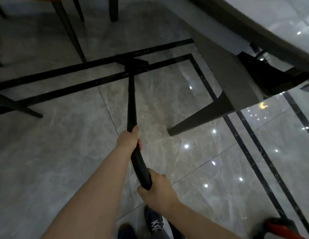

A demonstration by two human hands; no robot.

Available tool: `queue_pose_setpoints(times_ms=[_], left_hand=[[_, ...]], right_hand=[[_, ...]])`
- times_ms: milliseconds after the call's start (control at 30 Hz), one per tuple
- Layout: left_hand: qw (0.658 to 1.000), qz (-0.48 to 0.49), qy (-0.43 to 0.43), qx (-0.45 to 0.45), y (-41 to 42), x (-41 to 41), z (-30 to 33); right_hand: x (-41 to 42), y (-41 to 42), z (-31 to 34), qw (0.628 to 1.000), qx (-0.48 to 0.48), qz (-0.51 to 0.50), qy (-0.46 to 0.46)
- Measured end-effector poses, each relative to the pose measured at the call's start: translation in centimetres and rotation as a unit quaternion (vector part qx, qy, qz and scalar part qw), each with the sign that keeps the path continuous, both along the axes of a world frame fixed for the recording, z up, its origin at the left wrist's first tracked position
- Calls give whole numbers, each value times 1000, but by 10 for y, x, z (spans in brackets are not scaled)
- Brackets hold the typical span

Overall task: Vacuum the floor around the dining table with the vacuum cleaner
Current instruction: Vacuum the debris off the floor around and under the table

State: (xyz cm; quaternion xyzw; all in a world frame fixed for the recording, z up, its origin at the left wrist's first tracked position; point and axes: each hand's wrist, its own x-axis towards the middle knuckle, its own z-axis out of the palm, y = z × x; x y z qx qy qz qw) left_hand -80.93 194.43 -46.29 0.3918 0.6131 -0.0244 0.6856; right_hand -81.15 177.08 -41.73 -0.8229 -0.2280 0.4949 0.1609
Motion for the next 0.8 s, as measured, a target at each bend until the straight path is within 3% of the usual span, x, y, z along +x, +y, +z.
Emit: queue_pose_setpoints(times_ms=[100,367,667,800], left_hand=[[1000,-5,23,2,0,-9,10],[998,-10,64,-23,-97,-77,35],[996,48,44,-66,-69,-45,76],[996,13,78,-51,-103,-55,60]], right_hand=[[-6,-2,10,1000,19,12,6],[-54,-80,62,989,-71,115,56],[-36,-70,93,998,17,50,17],[-40,-104,92,997,8,67,34]])
